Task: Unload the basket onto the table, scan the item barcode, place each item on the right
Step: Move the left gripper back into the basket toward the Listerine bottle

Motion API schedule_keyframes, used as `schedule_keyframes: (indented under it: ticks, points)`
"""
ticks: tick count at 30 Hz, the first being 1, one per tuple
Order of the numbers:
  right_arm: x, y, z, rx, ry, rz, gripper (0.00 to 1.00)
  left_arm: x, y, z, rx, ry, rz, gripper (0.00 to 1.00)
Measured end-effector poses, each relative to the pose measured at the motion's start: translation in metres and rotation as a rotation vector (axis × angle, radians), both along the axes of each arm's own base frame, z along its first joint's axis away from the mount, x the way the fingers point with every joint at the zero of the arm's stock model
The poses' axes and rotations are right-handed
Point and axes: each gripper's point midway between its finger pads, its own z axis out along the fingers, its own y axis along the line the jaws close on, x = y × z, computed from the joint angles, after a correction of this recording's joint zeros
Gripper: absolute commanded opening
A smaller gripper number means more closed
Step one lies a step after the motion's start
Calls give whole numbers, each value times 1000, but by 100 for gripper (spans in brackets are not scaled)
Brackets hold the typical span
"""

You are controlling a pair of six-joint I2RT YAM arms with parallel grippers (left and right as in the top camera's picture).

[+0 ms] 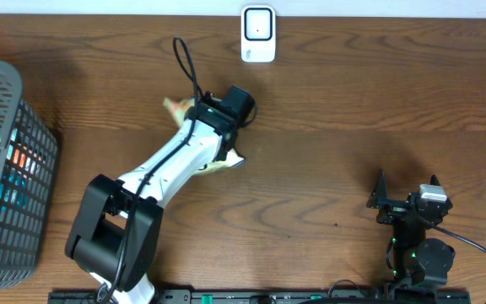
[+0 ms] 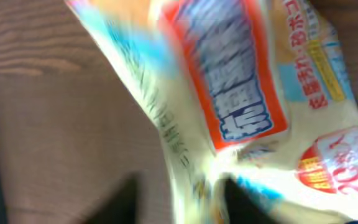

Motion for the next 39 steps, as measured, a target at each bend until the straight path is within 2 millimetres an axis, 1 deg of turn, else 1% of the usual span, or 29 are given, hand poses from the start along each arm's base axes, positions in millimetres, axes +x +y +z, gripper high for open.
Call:
schedule_keyframes:
  ticks: [3, 5, 7, 9, 10, 11, 12, 14, 16, 18, 20, 22, 24, 27, 29, 31, 32, 34, 36, 38, 39]
  points:
    - [0, 0, 0, 0, 0, 0, 99, -5, 11, 6, 9, 16, 20, 98]
    - [0, 0, 0, 0, 0, 0, 99, -8, 20, 19, 4, 8, 43, 98]
    - [0, 0, 0, 0, 0, 0, 99, -6, 32, 45, -24, -46, 75, 98]
    - [0, 0, 0, 0, 0, 0, 99, 4, 42, 84, -78, -155, 116, 98]
    - [0, 0, 0, 0, 0, 0, 99, 9, 49, 107, -107, -221, 139, 98]
    - [0, 0, 0, 0, 0, 0, 99, 14, 61, 139, -144, -314, 171, 98]
    - [0, 0, 0, 0, 0, 0, 99, 16, 71, 165, -170, -389, 200, 98]
    - [0, 0, 0, 0, 0, 0, 99, 13, 94, 207, -207, -517, 257, 98]
    - [0, 0, 0, 0, 0, 0, 99, 2, 130, 248, -223, -652, 345, 98]
    - [0, 0, 0, 0, 0, 0, 99, -16, 170, 271, -212, -741, 460, 98]
    - [0, 0, 0, 0, 0, 0, 99, -38, 215, 283, -186, -810, 617, 98]
    - [0, 0, 0, 0, 0, 0, 99, -59, 254, 283, -165, -844, 787, 98]
    - [0, 0, 0, 0, 0, 0, 99, -80, 290, 274, -149, -853, 967, 98]
    - [0, 0, 0, 0, 0, 0, 99, -108, 342, 249, -156, -839, 1233, 98]
    - [0, 0, 0, 0, 0, 0, 99, -122, 367, 229, -190, -812, 1377, 98]
    - [0, 0, 0, 0, 0, 0, 99, -133, 386, 206, -240, -774, 1501, 98]
    - [0, 0, 0, 0, -1, 0, 99, -139, 393, 192, -275, -740, 1570, 98]
    - [0, 0, 0, 0, -1, 0, 99, -146, 404, 165, -330, -673, 1668, 98]
    - [0, 0, 0, 0, 0, 0, 99, -148, 412, 141, -372, -605, 1735, 98]
    - [0, 0, 0, 0, 0, 0, 99, -144, 416, 114, -410, -526, 1781, 98]
    - [0, 0, 0, 0, 0, 0, 99, -142, 417, 105, -423, -500, 1791, 98]
